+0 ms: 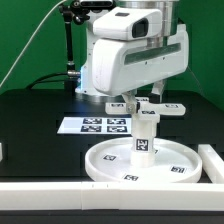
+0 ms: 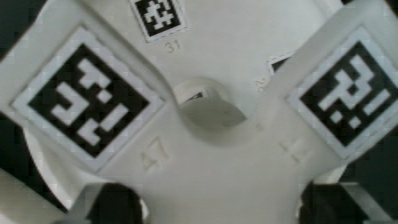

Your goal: Assemble round table

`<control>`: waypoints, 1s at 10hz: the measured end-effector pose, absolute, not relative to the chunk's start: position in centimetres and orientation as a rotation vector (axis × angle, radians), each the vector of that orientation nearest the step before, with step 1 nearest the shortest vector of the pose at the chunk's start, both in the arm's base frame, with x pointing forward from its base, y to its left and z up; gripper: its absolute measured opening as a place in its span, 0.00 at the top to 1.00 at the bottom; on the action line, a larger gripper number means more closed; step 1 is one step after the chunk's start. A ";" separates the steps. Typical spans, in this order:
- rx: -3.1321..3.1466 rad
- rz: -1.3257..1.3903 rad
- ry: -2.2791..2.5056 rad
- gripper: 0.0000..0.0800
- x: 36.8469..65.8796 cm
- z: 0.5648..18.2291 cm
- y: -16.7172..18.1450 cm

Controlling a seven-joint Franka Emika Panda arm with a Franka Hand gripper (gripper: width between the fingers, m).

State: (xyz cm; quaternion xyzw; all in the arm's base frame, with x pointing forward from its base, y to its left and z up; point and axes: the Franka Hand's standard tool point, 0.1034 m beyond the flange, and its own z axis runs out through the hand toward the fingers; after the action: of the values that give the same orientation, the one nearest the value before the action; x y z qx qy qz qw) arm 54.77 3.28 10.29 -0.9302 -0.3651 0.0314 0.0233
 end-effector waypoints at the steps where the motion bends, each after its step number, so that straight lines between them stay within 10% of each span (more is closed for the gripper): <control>1: -2.880 0.097 -1.129 0.45 54.8 10.3 3.3; 10: -3.048 0.131 0.064 0.45 54.7 10.3 2.9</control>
Offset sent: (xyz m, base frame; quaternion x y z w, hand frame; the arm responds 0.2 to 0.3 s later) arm 0.0000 0.0000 0.0000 0.0000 0.0000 0.0000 1.0000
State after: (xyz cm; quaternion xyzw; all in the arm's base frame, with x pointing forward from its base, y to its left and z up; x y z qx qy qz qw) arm 54.70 2.93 10.32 -0.9978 0.0211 0.0430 0.0450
